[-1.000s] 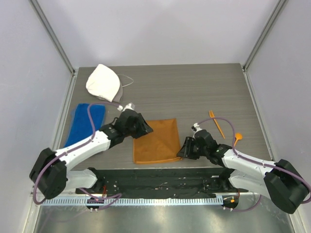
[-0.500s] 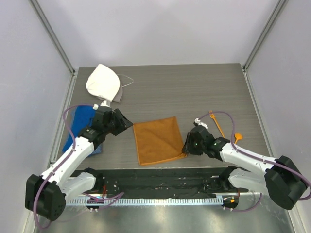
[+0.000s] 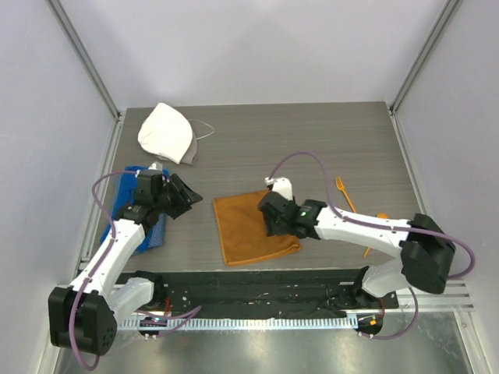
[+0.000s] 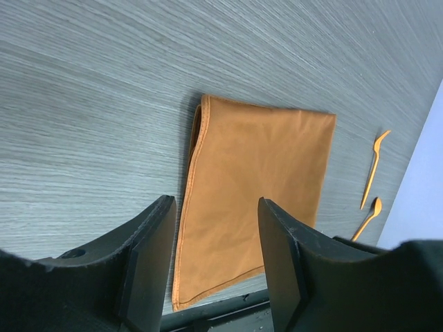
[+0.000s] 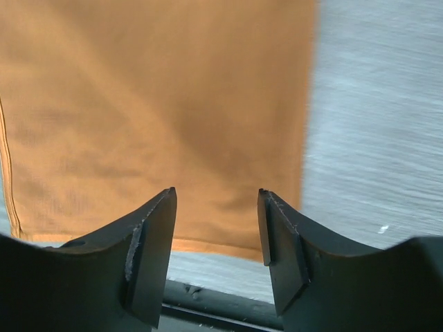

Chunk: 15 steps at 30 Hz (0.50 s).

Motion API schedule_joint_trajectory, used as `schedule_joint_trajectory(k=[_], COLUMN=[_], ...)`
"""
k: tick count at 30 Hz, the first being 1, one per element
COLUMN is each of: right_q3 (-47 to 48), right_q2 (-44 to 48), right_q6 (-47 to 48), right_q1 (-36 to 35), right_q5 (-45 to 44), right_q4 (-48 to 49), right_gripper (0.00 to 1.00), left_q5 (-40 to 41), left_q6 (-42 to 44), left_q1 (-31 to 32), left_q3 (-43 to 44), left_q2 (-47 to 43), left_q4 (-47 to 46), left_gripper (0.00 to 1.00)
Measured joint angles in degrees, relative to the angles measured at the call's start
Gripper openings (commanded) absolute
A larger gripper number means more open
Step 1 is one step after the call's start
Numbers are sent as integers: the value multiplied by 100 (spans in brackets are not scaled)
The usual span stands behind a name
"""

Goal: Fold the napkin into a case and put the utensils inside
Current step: Pick up the lower triangle-folded napkin from the center of the board.

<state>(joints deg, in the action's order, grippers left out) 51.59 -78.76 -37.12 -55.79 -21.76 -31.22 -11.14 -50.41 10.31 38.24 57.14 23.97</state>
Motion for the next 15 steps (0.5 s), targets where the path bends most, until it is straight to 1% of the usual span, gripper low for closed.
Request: schedule_joint_trajectory(k=[2,3,8,13,15], right_q3=[201,415,1368,2146,2417], right_q2=[-321,-597,-1615,-2396,-2739], right_q6=[-7,-7,-4,-4,-4], right_q1=[-326,-564,-1311,-1773,-1897], right_q5=[-107,-168,-210,-146,-81], right_q4=[-85,-146,-131,-26,35], right_gripper=[59,59,59,60,63], left_q5=[-74,-118,-264,-358,-409], left_q6=[13,15,57,164,188], left_q1=[-96,-151,-378,-597,-673], left_q3=[2,0,2,0,0], left_q2=[2,2,0,-44,-103], left_q4=[22,33,96,232,297], left_gripper=[57,57,56,57,57])
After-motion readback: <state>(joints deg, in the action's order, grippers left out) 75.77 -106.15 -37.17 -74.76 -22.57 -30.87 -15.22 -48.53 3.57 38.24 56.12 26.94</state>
